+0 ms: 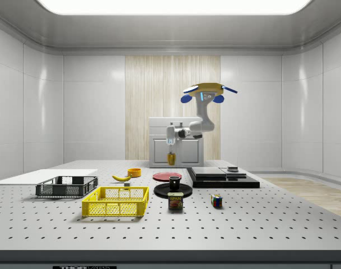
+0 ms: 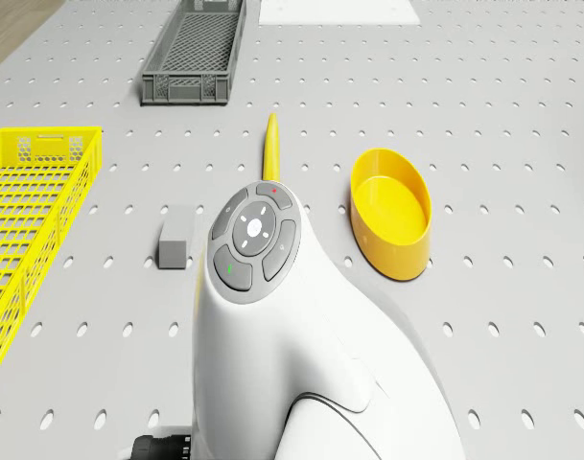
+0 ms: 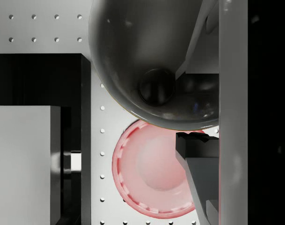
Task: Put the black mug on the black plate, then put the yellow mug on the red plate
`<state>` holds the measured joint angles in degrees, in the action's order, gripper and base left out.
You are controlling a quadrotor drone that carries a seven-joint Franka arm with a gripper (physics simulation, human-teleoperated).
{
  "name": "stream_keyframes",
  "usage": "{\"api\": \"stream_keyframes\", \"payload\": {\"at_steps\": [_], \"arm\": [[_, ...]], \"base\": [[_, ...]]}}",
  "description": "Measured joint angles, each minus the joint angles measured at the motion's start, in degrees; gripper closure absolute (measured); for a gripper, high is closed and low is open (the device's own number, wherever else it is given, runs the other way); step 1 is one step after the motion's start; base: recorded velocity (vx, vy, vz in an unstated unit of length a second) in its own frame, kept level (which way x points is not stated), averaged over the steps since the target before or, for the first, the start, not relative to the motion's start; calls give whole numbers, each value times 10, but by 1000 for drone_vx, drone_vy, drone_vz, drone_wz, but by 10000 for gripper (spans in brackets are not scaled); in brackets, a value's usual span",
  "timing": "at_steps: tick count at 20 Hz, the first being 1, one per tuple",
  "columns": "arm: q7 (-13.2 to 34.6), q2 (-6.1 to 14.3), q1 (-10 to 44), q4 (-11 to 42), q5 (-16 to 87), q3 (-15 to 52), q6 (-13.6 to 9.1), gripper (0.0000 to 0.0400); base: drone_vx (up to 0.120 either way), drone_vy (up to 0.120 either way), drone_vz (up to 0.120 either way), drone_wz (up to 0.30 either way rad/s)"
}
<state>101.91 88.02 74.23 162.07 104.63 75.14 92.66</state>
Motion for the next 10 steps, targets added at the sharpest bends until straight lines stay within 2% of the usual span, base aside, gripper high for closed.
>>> {"api": "stream_keyframes", "payload": {"at_steps": [10], "arm": [[0,1,0,0,0,0,1,290]], "base": [[116,-120,0,0]]}}
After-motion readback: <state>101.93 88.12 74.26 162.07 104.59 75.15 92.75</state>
